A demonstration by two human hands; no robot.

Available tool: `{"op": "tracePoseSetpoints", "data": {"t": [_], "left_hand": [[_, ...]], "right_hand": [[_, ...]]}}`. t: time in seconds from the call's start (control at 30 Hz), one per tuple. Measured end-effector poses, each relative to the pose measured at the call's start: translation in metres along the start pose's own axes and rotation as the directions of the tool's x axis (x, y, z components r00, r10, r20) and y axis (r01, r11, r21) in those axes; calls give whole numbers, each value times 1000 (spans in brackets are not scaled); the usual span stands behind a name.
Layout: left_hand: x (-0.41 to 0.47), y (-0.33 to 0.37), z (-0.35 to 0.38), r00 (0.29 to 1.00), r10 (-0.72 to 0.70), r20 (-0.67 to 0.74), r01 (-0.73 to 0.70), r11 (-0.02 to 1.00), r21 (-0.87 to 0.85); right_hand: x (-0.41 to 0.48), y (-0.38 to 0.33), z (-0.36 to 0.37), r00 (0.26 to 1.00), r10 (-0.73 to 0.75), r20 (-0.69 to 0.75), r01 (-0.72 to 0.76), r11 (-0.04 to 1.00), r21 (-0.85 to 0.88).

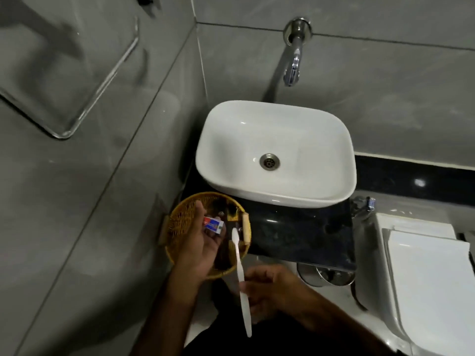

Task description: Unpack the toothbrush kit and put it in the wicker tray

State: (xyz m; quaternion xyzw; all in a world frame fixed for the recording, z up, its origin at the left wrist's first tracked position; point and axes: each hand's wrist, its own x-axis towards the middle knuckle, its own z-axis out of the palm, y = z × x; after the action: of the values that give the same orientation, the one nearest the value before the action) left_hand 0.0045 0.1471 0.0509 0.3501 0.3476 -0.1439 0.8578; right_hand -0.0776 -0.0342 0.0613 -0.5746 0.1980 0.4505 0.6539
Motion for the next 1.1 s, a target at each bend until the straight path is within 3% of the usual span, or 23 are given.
{"op": "tracePoseSetpoints", "data": {"t": [0.13, 0.23, 0.37, 0.47, 0.63, 0.87, 0.97, 1.1], "left_hand": [[33, 26, -29, 998, -19, -55, 30, 976, 218], [55, 31, -50, 993, -49, -106, 88, 913, 399], [73, 27, -69, 986, 85, -142, 28, 760, 649], [86, 18, -75, 962, 254, -100, -51, 527, 849], [101, 13, -74, 958, 286, -34, -81, 381, 921], [104, 13, -72, 933, 357, 45, -133, 229, 964], [102, 10, -73, 914, 402, 60, -136, 164, 977], [99, 4, -75, 888, 459, 31, -133, 191, 973]], "right_hand": [[49, -11, 13, 959, -206, -193, 157, 957, -243], [88, -21, 25, 891, -288, -351, 156, 921, -358], [128, -31, 48, 819, -362, -445, 84, 843, -531], [155, -30, 65, 802, -361, -476, 26, 817, -576], [182, -30, 74, 801, -359, -478, -130, 676, -725], [195, -22, 78, 710, -532, -462, -40, 625, -780], [195, -26, 77, 747, -500, -438, -46, 619, -784], [193, -19, 79, 799, -450, -398, -36, 624, -780]]}}
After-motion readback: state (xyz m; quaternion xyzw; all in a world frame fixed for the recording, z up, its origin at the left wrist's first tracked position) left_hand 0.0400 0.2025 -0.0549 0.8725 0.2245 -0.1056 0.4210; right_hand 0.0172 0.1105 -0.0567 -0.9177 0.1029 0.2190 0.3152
